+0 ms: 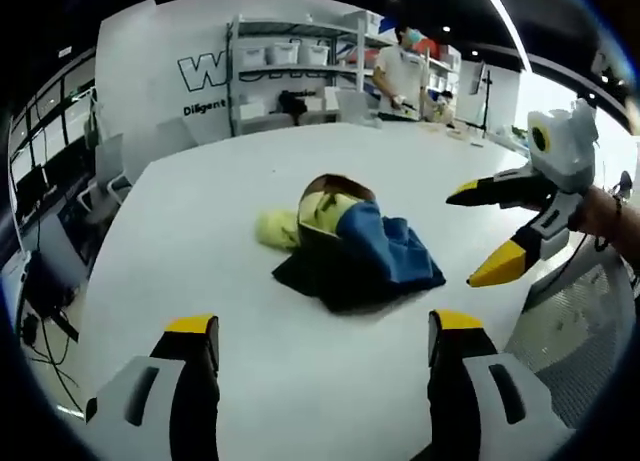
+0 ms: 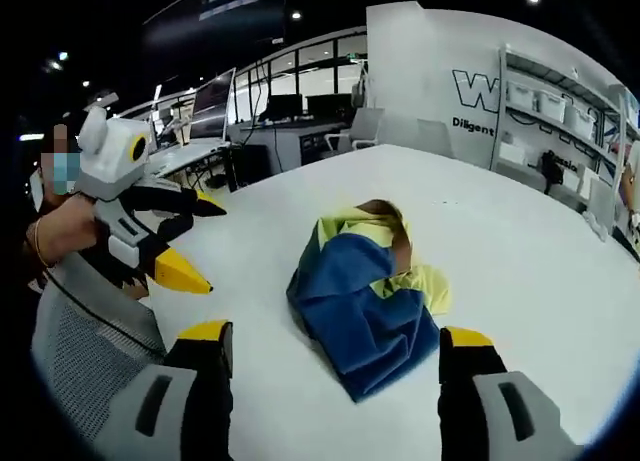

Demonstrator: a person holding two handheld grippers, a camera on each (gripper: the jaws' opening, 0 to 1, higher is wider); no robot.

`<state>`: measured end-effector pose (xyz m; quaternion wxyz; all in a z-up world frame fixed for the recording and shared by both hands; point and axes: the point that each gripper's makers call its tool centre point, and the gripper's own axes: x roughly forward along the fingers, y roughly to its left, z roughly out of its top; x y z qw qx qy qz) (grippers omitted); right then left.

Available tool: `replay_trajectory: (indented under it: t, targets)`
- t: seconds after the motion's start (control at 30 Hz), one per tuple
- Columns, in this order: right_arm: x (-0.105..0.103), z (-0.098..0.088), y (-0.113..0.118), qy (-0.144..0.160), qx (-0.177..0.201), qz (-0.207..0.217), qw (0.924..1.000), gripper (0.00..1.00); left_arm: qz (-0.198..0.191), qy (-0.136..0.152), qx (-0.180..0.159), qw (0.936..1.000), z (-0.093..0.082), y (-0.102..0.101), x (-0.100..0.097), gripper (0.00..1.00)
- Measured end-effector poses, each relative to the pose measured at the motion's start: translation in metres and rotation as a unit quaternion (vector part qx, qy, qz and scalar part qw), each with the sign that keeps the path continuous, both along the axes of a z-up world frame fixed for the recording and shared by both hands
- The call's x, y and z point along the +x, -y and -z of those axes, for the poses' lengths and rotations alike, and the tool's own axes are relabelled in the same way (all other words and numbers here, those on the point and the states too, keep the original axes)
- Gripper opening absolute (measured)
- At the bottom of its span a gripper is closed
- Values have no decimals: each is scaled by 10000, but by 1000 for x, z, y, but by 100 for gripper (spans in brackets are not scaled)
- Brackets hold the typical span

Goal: Fold the garment on the visible template until the final outline fits inside the template.

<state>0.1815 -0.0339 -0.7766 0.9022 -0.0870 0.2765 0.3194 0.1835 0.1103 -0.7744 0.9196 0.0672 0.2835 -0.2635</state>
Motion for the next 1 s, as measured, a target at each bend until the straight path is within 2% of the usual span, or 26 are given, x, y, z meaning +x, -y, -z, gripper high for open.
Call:
replay_trajectory:
  t: [0.1,0.17,0.27,0.33,0.4,0.47,0.6,0.73,0.87,1.0]
  targets:
    - [5,6,-5,-35,-75,-182,9998,76,98,-106,133,9998,7,-3,7,80]
    - [8,14,-8,-13,-353,-405,9986,74,172,-113,152,9997,11,-3,12,78]
    - [10,20,-11,-38,-425,-533,9977,65,271,-116,140,9995,14,0,16,74]
    - [12,23,-13,-92,-430,-595,9973,59,369,-112,147,9991,16,3,18,67]
    - [17,29,-14,-157,-507,-608,9967,60,463,-165,103,9987,18,6,21,59]
    - [23,33,-14,-202,-560,-551,9967,66,574,-277,77,9979,21,11,23,59]
    - [28,35,-18,-269,-513,-591,9966,58,622,-337,114,9974,25,14,32,58]
    - [33,38,-23,-299,-494,-643,9963,54,631,-371,86,9973,28,16,40,58]
    - [35,44,-26,-367,-516,-694,9956,45,704,-390,102,9967,34,22,47,54]
    - [37,49,-28,-479,-437,-649,9958,43,824,-451,158,9954,44,27,51,50]
